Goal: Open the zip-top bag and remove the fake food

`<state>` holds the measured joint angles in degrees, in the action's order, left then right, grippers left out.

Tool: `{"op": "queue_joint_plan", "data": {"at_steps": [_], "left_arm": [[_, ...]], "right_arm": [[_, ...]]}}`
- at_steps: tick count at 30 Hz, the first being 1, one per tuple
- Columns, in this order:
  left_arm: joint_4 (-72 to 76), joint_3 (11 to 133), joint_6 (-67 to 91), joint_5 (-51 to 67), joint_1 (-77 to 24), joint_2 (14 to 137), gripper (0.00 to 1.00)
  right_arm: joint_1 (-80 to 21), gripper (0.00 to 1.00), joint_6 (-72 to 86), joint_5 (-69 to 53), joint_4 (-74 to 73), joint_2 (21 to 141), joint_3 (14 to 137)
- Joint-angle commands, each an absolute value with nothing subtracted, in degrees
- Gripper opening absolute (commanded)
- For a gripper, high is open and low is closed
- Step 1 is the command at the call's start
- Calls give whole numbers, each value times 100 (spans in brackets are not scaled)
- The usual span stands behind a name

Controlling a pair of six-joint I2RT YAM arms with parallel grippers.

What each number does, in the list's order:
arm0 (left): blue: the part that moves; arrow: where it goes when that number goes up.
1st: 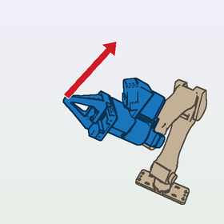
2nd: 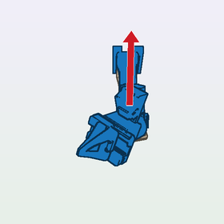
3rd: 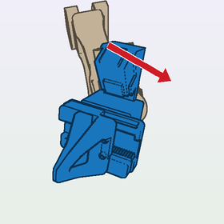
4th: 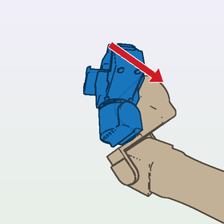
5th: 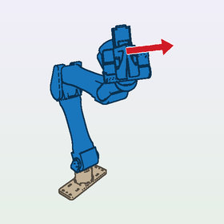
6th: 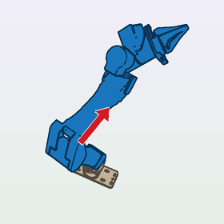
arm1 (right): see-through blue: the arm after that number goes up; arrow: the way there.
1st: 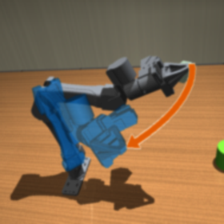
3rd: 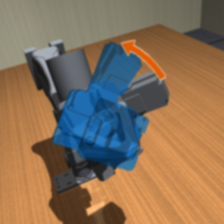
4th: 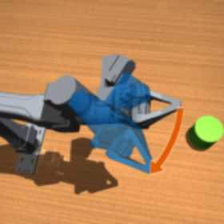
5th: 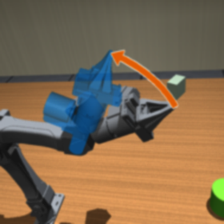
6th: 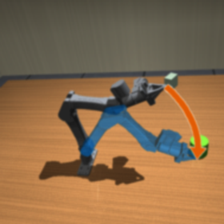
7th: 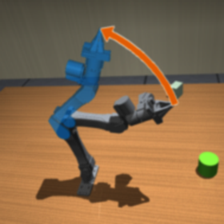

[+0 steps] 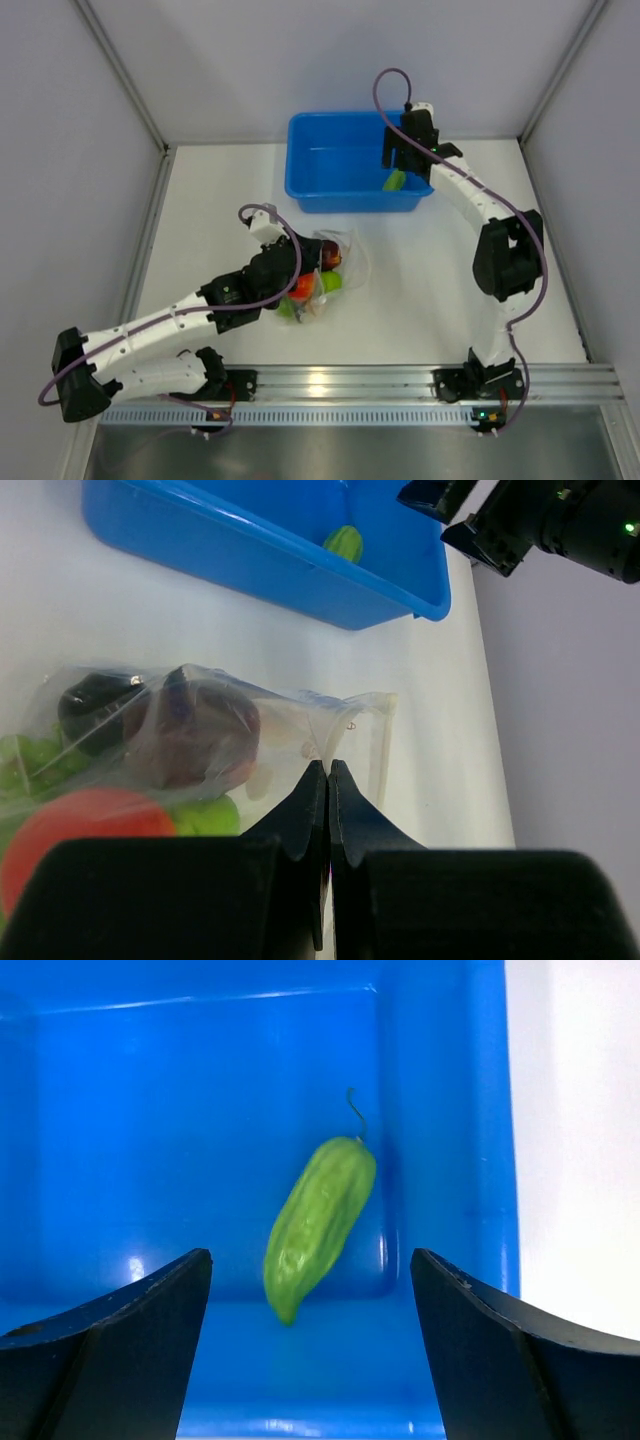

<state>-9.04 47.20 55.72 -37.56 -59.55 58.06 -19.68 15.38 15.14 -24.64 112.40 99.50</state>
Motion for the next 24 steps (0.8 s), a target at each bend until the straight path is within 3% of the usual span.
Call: {"op": "queue_joint_plan", "data": {"at_steps": [1, 8, 12, 17, 24], "left_arm": [[-449, 4641, 6072, -3823, -5880, 5810, 0], [-132, 4368, 6662, -4174, -5871, 5818, 0], [-62, 4377, 6680, -4254, -5880, 5880, 0], [193, 4385, 6671, -4263, -5880, 5932, 0], [281, 4526, 6820, -3930, -5889, 6056, 0]], "right_arm": [[-1960, 78, 1616, 1337, -2426, 10232, 9959], [-2065, 58, 2653, -733, -2417, 8362, 8142], [-2372, 48, 3363, -1870, -1454, 7499, 6823], [-3118, 43, 3806, -1820, -738, 6716, 5723], [-4314, 44, 3806, -783, -264, 6793, 5379]]}}
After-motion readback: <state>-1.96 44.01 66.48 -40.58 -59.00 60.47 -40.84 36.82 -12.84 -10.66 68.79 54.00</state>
